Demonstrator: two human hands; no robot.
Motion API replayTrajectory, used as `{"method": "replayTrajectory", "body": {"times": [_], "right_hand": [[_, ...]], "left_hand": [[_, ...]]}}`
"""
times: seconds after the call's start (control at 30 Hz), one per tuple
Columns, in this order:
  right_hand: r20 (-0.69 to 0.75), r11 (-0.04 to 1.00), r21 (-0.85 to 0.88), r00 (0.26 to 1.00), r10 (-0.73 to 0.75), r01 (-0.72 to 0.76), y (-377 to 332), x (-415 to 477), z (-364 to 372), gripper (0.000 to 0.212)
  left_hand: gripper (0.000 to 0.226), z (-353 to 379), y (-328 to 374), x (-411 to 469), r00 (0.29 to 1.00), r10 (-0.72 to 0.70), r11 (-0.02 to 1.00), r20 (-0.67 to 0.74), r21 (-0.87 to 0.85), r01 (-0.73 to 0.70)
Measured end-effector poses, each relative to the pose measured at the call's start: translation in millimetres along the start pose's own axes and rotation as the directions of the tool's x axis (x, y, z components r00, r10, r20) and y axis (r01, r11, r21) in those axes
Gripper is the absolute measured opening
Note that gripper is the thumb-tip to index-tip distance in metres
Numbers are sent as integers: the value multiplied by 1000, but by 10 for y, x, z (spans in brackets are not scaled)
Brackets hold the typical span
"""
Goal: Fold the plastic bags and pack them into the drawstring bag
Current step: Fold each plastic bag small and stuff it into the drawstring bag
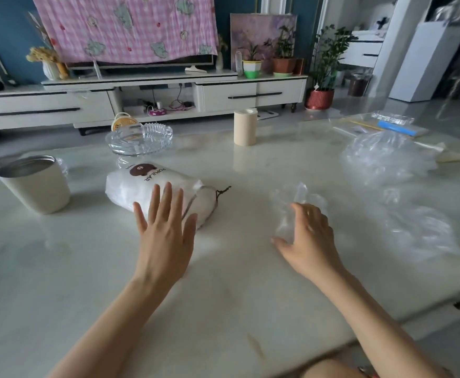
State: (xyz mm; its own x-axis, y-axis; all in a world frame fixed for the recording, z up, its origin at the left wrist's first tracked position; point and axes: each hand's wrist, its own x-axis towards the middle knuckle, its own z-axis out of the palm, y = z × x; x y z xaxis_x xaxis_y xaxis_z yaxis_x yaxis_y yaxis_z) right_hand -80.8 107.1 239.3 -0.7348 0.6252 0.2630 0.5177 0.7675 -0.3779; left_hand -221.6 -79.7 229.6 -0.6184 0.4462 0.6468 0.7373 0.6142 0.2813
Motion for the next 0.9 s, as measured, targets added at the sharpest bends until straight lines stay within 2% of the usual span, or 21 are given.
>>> {"method": "replayTrajectory", "body": {"times": [0.07, 0.1, 0.13, 0.2, 0.27, 0.33, 0.37, 0.47, 0.53, 0.6, 0.63, 0.67, 0.73, 0.77, 0.83, 0.9], "right_hand": [[-73, 994, 94, 995, 64, -57, 112, -26, 61, 33], [-112, 989, 142, 992, 55, -39, 144, -29, 69, 20], [-150, 981, 193, 989, 5, 24, 153, -33, 64, 18], [-176, 941, 263, 970, -168, 211, 131, -78, 7, 27], [-71, 891, 299, 939, -336, 342, 118, -211, -121, 34], [83, 853, 376, 903, -421, 362, 171, -354, -254, 45], [98, 845, 394, 897, -431, 363, 220, -410, -311, 49], [20, 840, 413, 919, -393, 350, 284, -571, -468, 52], [92, 818, 479, 908, -409, 320, 225, -653, -510, 54], [219, 838, 479, 888, -404, 263, 190, -659, -442, 73], [225, 853, 456, 895, -385, 253, 199, -628, -376, 76], [186, 859, 439, 908, -375, 265, 207, -579, -312, 67], [117, 845, 467, 929, -351, 261, 259, -494, -235, 31], [95, 831, 497, 936, -338, 250, 291, -474, -216, 20], [77, 813, 539, 948, -307, 220, 326, -468, -215, 9], [77, 803, 569, 961, -266, 176, 336, -479, -224, 8]], "left_hand": [[44, -70, 184, -52, 993, 75, 986, -88, -144, -88], [40, -89, 308, -95, 984, 136, 965, -116, -210, -158], [37, -111, 404, -134, 973, 191, 939, -126, -265, -219], [36, -144, 503, -181, 950, 294, 886, -104, -342, -312], [47, -142, 515, -212, 894, 448, 830, -7, -368, -419], [64, -106, 508, -246, 821, 557, 794, 127, -369, -483], [66, -79, 507, -269, 795, 581, 789, 175, -361, -497], [46, -20, 516, -343, 794, 560, 813, 238, -341, -471], [38, -19, 535, -360, 804, 539, 817, 251, -388, -427], [34, 0, 551, -371, 809, 552, 795, 203, -422, -436], [32, 1, 566, -377, 810, 560, 780, 173, -440, -445], [32, -14, 577, -378, 813, 561, 769, 155, -461, -443], [35, -48, 595, -394, 820, 549, 769, 164, -483, -418], [40, -50, 580, -397, 827, 528, 789, 194, -472, -393], [51, -44, 527, -375, 853, 454, 846, 257, -424, -322], [41, -13, 447, -341, 854, 430, 867, 291, -396, -302]]}}
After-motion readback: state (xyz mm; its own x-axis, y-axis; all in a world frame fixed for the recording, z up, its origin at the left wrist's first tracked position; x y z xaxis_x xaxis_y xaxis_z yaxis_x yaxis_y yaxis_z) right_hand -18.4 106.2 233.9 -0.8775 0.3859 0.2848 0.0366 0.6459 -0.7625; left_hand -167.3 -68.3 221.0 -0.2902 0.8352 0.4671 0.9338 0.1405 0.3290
